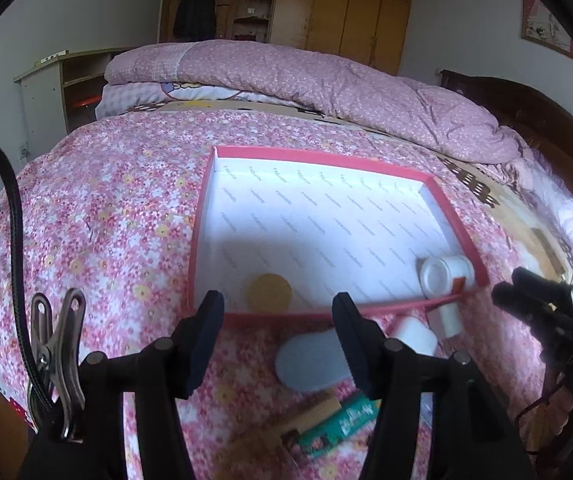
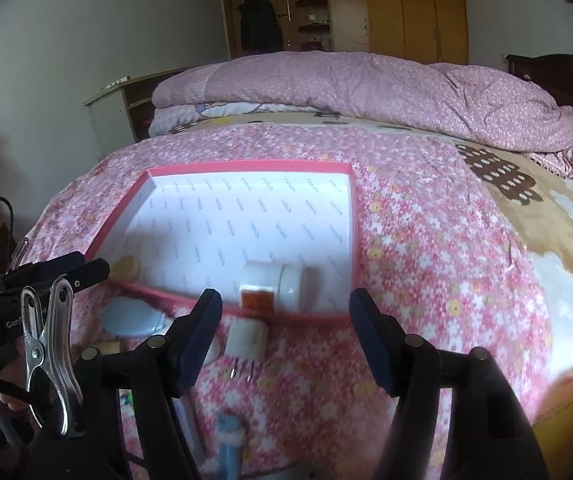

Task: Organize rigid objects
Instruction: 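Carry both into the pink tray, releasing the tan disc and white jar, then withdraw both tools from the tray back toward the remaining items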

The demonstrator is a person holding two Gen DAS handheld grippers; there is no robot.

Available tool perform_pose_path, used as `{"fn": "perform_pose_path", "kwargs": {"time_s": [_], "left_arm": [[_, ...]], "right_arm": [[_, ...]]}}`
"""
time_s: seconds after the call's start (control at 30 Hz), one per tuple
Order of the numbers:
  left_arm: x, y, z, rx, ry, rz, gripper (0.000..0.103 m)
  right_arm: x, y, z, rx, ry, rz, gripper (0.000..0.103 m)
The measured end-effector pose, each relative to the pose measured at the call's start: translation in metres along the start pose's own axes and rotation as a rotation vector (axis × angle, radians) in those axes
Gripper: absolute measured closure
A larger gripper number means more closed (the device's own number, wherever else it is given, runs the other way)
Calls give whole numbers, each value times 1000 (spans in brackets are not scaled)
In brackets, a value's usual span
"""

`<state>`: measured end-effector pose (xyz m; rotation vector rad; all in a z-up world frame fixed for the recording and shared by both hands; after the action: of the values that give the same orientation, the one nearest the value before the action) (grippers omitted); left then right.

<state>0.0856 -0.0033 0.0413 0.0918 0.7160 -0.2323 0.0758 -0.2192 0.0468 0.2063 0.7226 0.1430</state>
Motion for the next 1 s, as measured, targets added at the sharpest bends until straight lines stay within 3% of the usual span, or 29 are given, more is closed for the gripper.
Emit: {"fn": "perform_pose_path", "kwargs": {"time_s": [0.5, 1.0], "left_arm": [[-16, -14, -38, 38, 61, -29, 42], [-27, -19, -65, 42, 95, -59, 42]], "right_arm": [[-13, -12, -45, 4, 85, 12, 35], [-32, -23, -104, -109, 247, 39, 34]]}}
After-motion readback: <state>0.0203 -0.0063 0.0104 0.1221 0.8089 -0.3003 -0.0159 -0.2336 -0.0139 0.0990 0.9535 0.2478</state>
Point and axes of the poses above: each gripper's, at about its wrist camera, not at the fingertips, and x roughly the way its jaws point, y to its left, z to its top, the point moved 5 cm from there along x, roughly the way its jaws point, and after that the axes turned 10 degrees about x, right-handed, at the moved point
